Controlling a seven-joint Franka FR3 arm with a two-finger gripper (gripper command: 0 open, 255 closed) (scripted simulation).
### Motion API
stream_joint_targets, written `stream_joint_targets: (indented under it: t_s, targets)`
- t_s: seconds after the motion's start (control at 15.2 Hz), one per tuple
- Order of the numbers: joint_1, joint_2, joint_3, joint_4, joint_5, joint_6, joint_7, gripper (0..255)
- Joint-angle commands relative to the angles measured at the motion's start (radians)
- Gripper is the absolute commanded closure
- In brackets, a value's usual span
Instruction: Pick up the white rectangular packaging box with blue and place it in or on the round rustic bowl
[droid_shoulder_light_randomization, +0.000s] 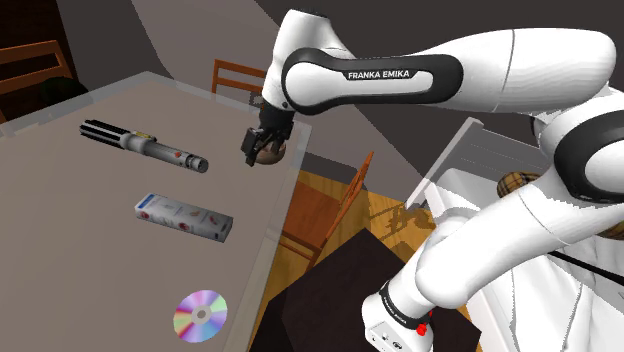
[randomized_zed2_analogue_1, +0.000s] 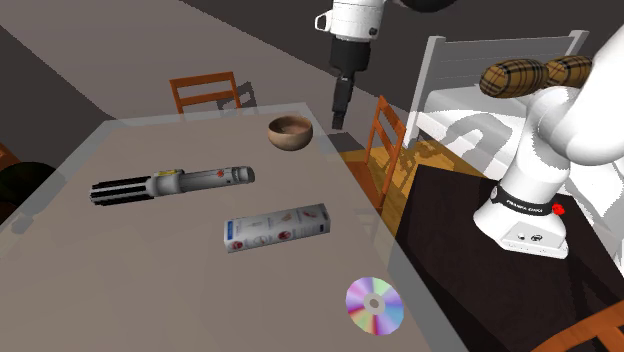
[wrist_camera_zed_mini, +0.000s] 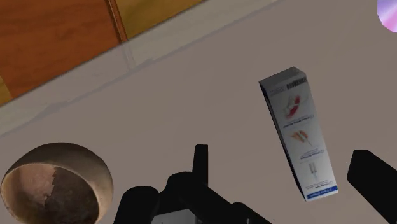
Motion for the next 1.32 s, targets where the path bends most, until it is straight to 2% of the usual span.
stream_joint_targets:
  t_s: [0.0,0.53,1.12,1.25]
  targets:
    - [0.006,0.076,0.019,0.031,-0.018,0.036,0.006,0]
    - [0.052,0.366,0.075,0.179,-0.124,0.129,0.055,0]
    - [0.153,0.701,0.082,0.423,-0.261,0.157,0.102,0]
    - [0.156,0.713,0.079,0.423,-0.265,0.167,0.104,0]
